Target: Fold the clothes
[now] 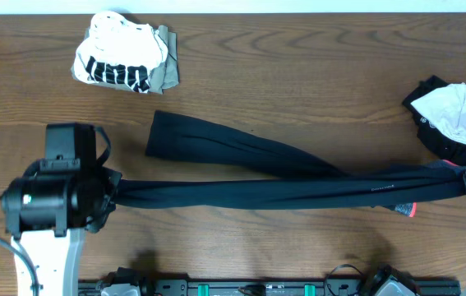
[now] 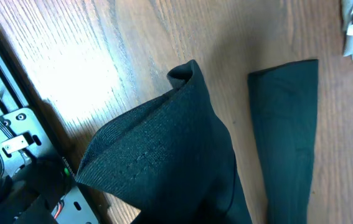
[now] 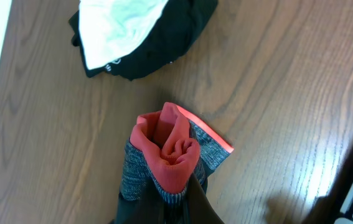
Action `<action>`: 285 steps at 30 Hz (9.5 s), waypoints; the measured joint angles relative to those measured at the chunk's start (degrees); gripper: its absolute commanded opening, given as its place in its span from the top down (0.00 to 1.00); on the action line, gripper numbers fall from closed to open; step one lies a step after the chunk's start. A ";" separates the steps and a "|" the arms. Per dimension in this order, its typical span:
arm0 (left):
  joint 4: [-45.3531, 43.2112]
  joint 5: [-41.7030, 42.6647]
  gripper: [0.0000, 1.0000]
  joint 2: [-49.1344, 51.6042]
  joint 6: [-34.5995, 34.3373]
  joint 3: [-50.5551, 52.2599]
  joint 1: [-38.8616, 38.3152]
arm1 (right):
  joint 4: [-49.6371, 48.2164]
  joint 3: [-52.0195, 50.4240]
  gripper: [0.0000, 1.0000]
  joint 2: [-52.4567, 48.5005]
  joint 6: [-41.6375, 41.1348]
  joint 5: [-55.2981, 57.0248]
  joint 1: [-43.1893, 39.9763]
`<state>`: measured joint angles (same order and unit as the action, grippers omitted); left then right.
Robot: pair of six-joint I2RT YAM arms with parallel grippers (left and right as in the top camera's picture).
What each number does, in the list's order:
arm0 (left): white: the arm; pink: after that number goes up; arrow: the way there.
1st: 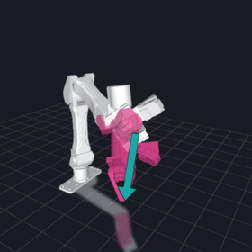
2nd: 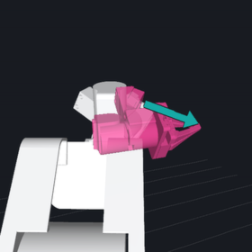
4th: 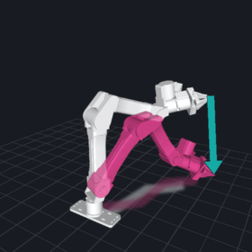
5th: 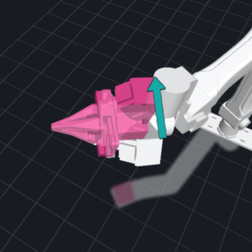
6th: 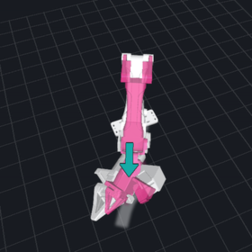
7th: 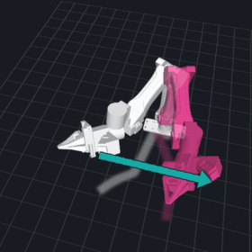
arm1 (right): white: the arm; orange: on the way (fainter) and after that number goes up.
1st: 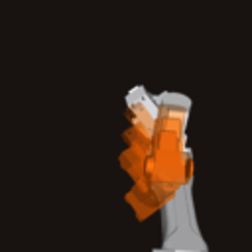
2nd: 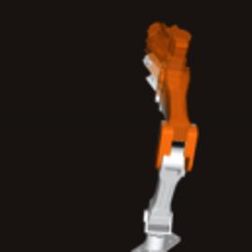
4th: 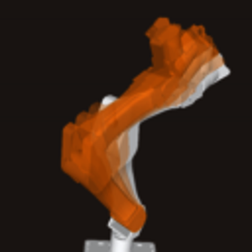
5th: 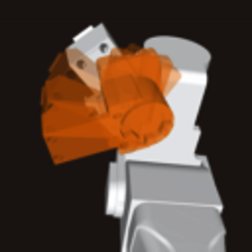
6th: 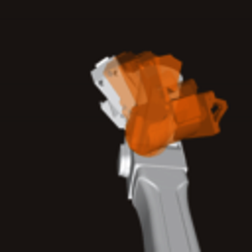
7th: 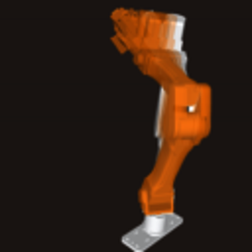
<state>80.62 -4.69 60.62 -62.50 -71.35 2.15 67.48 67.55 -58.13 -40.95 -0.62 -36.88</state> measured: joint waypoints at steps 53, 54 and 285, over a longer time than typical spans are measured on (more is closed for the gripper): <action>-26.69 -1.44 0.85 34.93 4.02 -1.97 -0.11 | -2.01 0.00 0.98 -18.82 -16.33 9.73 10.51; -27.28 -1.57 0.85 35.50 4.02 -1.97 -0.11 | -2.16 0.00 0.98 -19.43 -16.81 9.99 11.02; -42.10 18.08 0.94 22.97 3.34 11.28 9.38 | 3.85 0.00 0.01 -23.71 5.68 -6.01 17.40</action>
<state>38.52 13.39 83.59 -59.16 -60.07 11.53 71.33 67.55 -81.84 -35.27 -6.63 -19.49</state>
